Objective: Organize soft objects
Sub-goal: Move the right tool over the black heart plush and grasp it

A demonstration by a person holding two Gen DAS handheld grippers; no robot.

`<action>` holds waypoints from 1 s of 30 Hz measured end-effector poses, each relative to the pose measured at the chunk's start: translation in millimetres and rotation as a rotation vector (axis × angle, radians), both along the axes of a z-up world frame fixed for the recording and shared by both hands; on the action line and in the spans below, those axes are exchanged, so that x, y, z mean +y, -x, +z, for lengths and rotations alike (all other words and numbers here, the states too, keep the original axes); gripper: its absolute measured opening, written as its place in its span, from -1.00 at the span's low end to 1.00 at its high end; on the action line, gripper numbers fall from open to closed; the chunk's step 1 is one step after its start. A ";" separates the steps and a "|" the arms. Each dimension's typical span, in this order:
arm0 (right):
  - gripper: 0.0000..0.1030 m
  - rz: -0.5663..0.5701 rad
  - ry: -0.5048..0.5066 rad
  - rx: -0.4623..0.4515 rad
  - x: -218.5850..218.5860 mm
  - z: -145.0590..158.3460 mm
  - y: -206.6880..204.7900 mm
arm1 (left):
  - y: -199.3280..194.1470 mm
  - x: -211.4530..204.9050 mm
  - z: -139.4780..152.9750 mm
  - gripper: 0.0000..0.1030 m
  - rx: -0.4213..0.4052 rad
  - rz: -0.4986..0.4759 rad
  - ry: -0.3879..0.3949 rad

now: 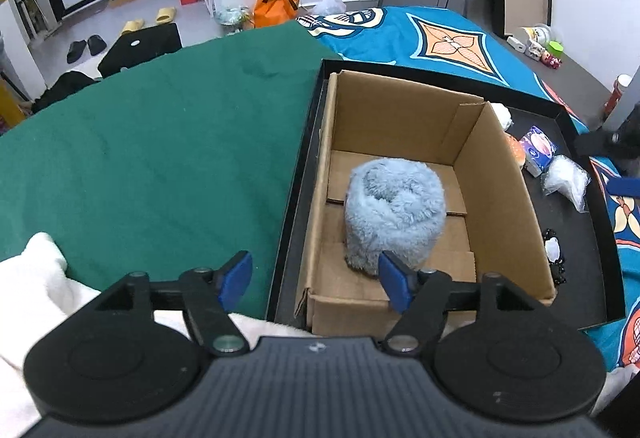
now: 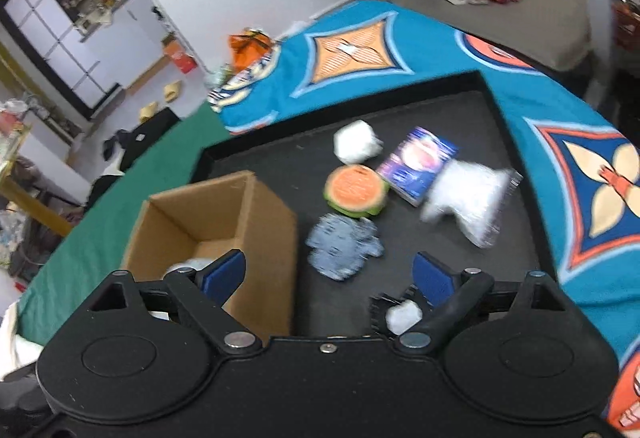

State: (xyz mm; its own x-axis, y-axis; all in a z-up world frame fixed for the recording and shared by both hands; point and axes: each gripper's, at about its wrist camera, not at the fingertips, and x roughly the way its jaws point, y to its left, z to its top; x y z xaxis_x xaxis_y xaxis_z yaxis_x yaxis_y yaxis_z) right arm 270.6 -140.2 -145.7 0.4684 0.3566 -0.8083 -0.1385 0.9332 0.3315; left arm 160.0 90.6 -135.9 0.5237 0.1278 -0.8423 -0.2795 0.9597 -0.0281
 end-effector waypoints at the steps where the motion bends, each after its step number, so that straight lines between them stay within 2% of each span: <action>1: 0.76 -0.006 0.010 0.013 -3.4 -4.6 -0.3 | -0.2 -2.2 0.6 0.38 0.003 0.003 -0.010; 8: 0.76 -0.031 0.047 0.072 -18.6 -31.0 1.9 | -3.4 -14.3 3.2 0.41 0.022 0.014 -0.060; 19: 0.76 -0.001 0.011 0.152 -32.5 -62.7 -5.7 | -12.4 -33.1 1.1 0.42 0.054 0.023 -0.112; 24: 0.75 0.039 0.053 0.148 -25.1 -72.2 -9.4 | -20.2 -45.0 1.8 0.44 0.084 -0.009 -0.138; 27: 0.67 0.062 0.074 0.133 -20.4 -74.0 -10.8 | -25.6 -50.8 2.6 0.56 0.098 -0.013 -0.157; 30: 0.56 0.112 0.090 0.115 -12.4 -75.4 -9.7 | -28.4 -52.9 3.9 0.57 0.103 -0.002 -0.161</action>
